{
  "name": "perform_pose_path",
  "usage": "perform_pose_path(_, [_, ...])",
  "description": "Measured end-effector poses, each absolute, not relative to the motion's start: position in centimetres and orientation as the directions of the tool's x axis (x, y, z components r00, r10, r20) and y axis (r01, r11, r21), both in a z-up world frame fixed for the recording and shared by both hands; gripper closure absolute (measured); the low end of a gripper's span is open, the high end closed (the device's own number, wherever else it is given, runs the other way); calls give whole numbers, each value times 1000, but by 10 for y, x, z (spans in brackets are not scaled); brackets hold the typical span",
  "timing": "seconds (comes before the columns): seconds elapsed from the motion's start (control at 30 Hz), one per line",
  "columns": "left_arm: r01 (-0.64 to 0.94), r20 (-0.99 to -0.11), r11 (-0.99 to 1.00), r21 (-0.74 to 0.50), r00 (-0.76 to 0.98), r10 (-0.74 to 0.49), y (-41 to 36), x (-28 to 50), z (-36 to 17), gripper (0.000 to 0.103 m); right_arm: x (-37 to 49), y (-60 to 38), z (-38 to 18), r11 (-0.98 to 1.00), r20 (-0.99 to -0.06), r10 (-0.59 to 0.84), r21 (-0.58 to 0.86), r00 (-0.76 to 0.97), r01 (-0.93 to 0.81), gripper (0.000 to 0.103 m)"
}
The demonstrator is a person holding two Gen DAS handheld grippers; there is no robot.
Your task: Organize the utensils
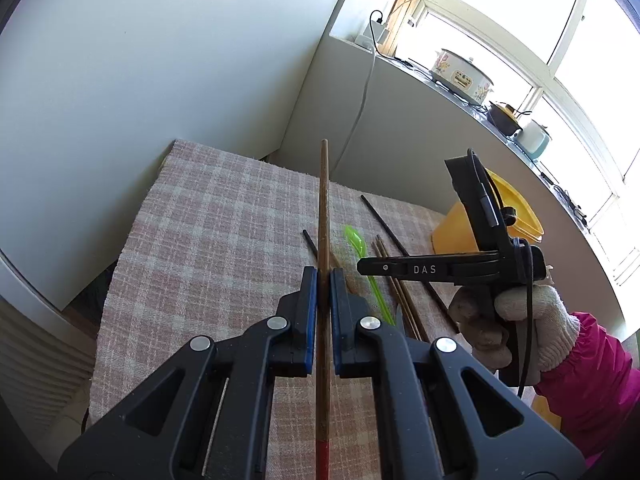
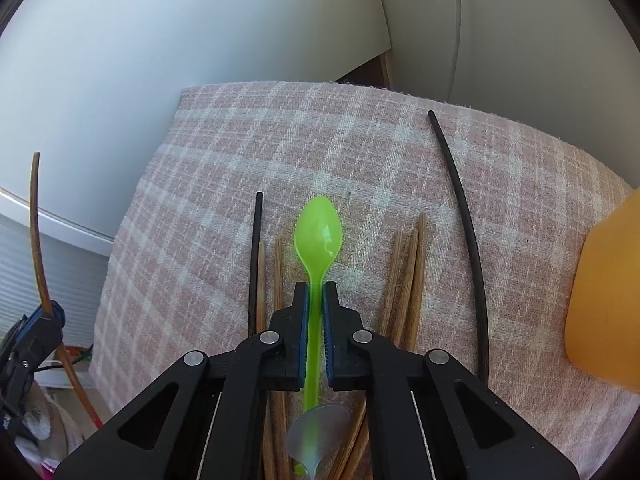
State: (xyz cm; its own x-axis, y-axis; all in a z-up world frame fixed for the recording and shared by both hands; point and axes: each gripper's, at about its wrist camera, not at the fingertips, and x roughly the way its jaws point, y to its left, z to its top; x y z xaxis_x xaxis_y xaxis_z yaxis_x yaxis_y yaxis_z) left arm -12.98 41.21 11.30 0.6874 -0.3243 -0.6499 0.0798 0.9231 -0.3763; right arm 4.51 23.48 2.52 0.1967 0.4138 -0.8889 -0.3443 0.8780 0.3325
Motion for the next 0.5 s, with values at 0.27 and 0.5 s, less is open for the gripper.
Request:
perform_pose_path(0.27, [111,-603,916,-385,721,-341,391,-127,127,99,24,223,63,835,-818,504,381,277,-397,98])
perform_pose_path(0.5, [156,-550,898,-411,743,-381,363,-118,143,99,-2,197,107,820,-746,542,367,387,-440,98])
